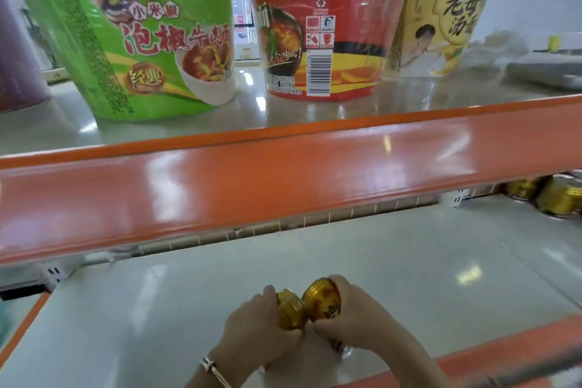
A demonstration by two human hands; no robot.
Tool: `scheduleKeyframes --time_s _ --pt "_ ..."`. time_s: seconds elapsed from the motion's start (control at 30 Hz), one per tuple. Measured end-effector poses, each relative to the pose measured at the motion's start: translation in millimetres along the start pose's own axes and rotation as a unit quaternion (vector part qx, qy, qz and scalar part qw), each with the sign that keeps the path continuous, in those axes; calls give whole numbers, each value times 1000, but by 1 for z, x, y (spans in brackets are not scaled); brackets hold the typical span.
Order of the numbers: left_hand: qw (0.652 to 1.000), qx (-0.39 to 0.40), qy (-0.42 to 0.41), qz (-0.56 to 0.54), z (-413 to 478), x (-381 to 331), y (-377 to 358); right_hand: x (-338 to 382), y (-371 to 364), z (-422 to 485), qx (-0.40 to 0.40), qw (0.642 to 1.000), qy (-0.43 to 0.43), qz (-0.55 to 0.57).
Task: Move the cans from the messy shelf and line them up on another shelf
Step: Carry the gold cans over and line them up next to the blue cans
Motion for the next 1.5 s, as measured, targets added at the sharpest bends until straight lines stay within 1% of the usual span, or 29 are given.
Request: scheduleKeyframes --time_s 0.03,0.1,0.17,0.23,0.27,0.33,0.37,0.4,0.43,0.47,0.53,0.6,0.67,0.7,0.73,0.77,0.87,1.0,1.13,1.27,1.33,1.4,1.5 --pt "1000 14 -2 -8 2 0 0 -3 -1 -5 -3 1000 -9 6" --pt "997 46 -1 -59 4 -1 -2 -9 0 -21 -20 998 -20 49" --pt "988 67 0 -138 1 -8 -4 -17 8 -38 -59 991 -30 120" --pt "964 100 -11 -245 -7 -22 -10 -26 22 -56 -93 978 -38 184" --pt "942 125 -21 -309 -13 -32 -13 -30 30 -65 -107 970 -40 213" --pt "878 184 -24 -441 -23 -54 -23 -42 47 -85 -145 954 -40 258" --pt "834 222 -12 -505 -27 -68 -28 -48 56 -96 -163 947 -37 273" --pt "780 266 -1 -566 -31 -83 -34 -53 64 -106 -179 941 -34 286" --pt "735 300 3 -609 -35 -98 -39 -61 73 -116 -194 936 -36 292" --pt "702 318 -2 -637 -38 -115 -45 -70 81 -127 -205 932 -42 295" --pt "670 351 -33 -653 -50 -147 -56 -93 99 -150 -218 925 -55 307" --pt "634 406 -52 -656 -68 -177 -67 -117 116 -174 -218 924 -68 308" --pt "620 445 -84 -641 -90 -210 -74 -144 132 -199 -225 926 -84 291" --pt "628 443 -99 -632 -97 -227 -80 -156 141 -211 -231 926 -91 284" --pt "646 422 -105 -628 -105 -244 -86 -170 149 -222 -234 925 -96 283" --pt "669 389 -115 -623 -112 -260 -92 -184 157 -233 -236 924 -99 283" --pt "722 307 -133 -606 -121 -301 -117 -227 174 -261 -229 928 -111 273" --pt "801 162 -171 -551 -113 -345 -143 -279 197 -283 -254 921 -120 271" --pt "816 143 -162 -536 -102 -372 -158 -311 220 -282 -273 918 -109 267" --pt "817 130 -168 -536 -79 -396 -157 -335 242 -255 -262 921 -107 266" --pt "817 116 -184 -535 -61 -411 -155 -346 255 -237 -258 924 -101 265" --pt "819 94 -186 -534 -40 -427 -152 -353 272 -215 -263 925 -95 255" --pt "815 48 -193 -544 -6 -451 -145 -366 303 -180 -285 928 -88 221"
Point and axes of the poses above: each hand's wrist, its own z-axis towards the middle knuckle, its own y-axis out of the back of the hand, x = y × z, the point moved 1 cm from there along z, towards the middle knuckle, and after that the axes turned 3 degrees about z, right-handed, at the moved point
